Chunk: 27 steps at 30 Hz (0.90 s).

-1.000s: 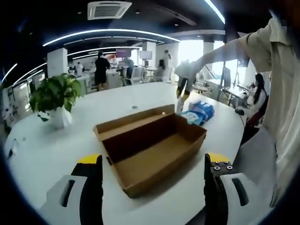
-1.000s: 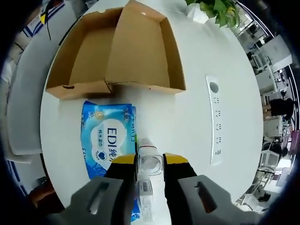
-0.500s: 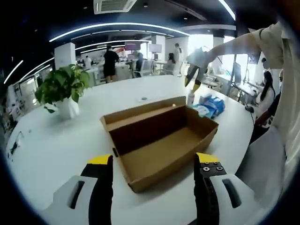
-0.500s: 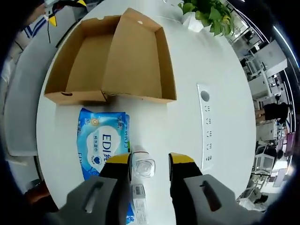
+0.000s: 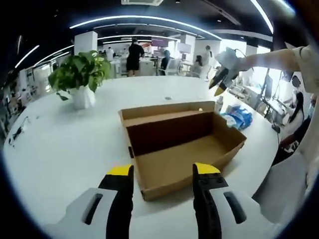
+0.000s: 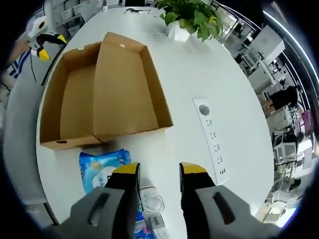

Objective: Operate the shoe box by opening the lid, removing the specified soft item, and placing it in the target area until the item is outside and the box remains undamaged.

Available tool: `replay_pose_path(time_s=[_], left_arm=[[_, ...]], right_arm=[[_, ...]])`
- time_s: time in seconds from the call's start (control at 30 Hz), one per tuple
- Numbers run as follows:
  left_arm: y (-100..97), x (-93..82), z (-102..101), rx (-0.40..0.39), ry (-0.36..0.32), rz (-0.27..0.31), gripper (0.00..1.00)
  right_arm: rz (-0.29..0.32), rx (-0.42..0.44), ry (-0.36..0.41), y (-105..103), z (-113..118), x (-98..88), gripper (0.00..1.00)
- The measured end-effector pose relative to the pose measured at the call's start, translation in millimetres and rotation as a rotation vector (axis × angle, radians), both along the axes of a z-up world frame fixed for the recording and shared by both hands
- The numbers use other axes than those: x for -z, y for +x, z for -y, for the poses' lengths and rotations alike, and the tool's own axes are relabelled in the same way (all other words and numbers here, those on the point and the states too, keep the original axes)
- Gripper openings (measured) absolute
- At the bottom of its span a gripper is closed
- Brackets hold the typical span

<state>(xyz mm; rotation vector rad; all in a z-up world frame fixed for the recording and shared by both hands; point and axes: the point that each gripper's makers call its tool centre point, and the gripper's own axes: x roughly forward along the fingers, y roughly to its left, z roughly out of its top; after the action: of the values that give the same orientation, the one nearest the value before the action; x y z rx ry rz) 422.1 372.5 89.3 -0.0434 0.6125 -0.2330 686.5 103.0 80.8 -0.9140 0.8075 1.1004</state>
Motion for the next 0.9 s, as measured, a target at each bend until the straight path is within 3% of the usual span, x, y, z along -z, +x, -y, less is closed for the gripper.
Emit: replay_pose_path(time_s=[0.23,0.47,0.63,0.9], left_arm=[[-1.4,13.7,-12.8,-0.081,-0.034,-0.055,0.36],[-3.5,28.9,-21.5,-0.122,-0.008,-0.096,0.28],[-2.3,32.6,-24.3,-0.152,-0.018,-0.106,0.19],[2.6,39.8,-27.5,-0.197,-0.026,-0.130,0.09]], right_arm=[[0.010,0.129,0.046,10.4,-10.5,7.4,0.30],[0.018,0.300,0.139,23.5,-24.3,7.5,0.31],[-0.018,0.411,0.185,26.2,-30.9,11.7,0.28],[-0.029,0.460,0.167,24.6,-32.4,27.9,0.24]])
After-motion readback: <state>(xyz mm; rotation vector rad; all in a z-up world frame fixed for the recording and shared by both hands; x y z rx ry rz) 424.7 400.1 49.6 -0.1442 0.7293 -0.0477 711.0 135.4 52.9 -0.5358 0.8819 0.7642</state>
